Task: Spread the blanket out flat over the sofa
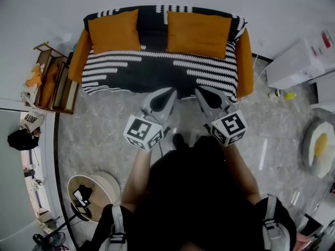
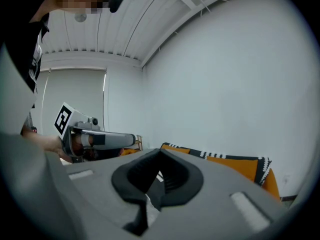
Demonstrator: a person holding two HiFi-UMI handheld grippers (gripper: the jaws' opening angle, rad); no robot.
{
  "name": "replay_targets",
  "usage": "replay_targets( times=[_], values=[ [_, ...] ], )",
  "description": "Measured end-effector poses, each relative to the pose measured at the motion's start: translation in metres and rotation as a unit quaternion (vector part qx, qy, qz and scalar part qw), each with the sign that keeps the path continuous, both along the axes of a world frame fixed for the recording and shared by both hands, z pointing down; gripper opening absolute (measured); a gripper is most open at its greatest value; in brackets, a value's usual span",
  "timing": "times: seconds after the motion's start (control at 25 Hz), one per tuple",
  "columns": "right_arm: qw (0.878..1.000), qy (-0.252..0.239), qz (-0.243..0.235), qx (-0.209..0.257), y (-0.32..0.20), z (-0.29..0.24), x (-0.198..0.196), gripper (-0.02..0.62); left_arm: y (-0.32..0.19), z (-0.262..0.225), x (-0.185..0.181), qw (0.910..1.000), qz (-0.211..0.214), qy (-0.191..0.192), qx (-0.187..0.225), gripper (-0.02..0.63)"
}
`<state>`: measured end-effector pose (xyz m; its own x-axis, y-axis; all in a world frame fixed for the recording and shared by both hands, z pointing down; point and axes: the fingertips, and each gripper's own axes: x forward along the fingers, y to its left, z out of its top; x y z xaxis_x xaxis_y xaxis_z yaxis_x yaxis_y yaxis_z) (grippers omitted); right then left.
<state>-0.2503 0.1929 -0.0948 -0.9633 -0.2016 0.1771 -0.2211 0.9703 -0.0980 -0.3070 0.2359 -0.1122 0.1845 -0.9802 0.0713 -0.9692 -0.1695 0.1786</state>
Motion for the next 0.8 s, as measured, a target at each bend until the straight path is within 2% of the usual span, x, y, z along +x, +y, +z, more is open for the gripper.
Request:
replay_targets(
  times=[0.8],
  values=[
    [1.000, 0.012, -0.002, 0.015, -0.011, 0.003, 0.005, 0.000, -0.016, 0.006, 0.001, 0.9999, 0.009, 0.002, -0.008, 0.012]
  ],
)
